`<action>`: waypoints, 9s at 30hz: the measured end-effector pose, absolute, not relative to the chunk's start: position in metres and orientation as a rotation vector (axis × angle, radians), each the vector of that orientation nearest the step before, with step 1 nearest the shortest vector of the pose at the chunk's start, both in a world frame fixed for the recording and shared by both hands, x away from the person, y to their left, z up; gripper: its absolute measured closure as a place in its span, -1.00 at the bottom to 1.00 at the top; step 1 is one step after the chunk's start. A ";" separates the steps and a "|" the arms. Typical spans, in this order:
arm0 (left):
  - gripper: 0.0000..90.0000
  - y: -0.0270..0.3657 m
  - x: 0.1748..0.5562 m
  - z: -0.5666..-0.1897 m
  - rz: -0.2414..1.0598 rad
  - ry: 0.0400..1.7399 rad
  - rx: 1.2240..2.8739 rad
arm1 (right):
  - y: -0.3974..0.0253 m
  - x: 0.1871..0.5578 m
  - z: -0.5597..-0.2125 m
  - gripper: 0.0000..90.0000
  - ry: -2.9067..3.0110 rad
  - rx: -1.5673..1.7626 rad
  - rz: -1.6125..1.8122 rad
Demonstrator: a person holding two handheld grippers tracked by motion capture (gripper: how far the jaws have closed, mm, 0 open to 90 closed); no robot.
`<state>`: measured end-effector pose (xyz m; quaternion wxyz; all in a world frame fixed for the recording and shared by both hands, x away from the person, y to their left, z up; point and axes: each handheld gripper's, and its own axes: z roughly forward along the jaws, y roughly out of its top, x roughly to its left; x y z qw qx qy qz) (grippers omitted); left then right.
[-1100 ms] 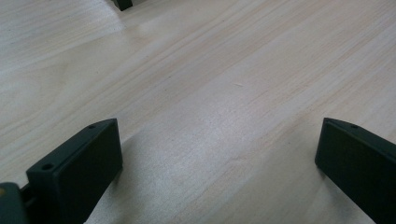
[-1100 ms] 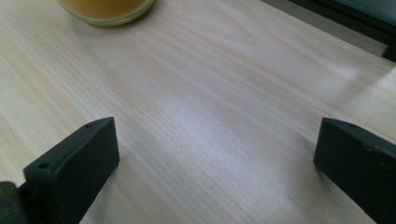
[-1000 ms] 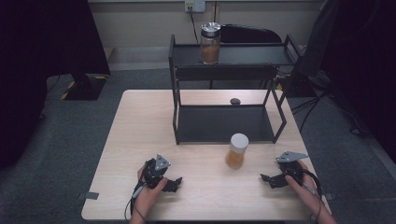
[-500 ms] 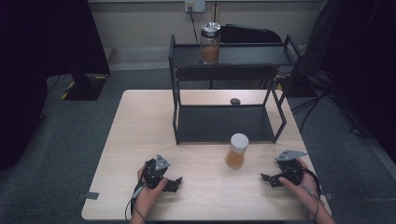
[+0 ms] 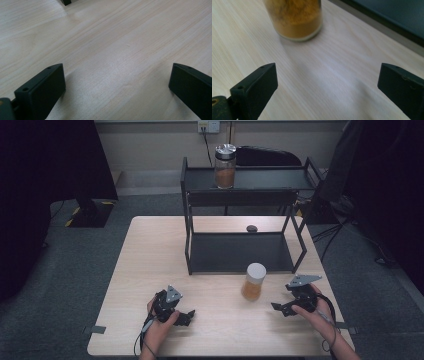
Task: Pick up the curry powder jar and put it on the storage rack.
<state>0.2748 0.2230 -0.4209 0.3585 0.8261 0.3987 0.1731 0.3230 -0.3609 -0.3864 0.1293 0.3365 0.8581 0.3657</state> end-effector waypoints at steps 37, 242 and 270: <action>-1.00 0.223 0.275 -0.421 0.445 1.029 2.131 | -0.313 0.344 -0.361 -0.96 2.463 0.839 1.224; -1.00 0.223 0.275 -0.421 0.444 1.028 2.132 | -0.254 0.478 -0.063 -0.24 2.085 1.015 1.254; -1.00 0.223 0.275 -0.421 0.445 1.028 2.132 | -0.254 0.483 -0.083 -0.25 2.041 1.052 1.316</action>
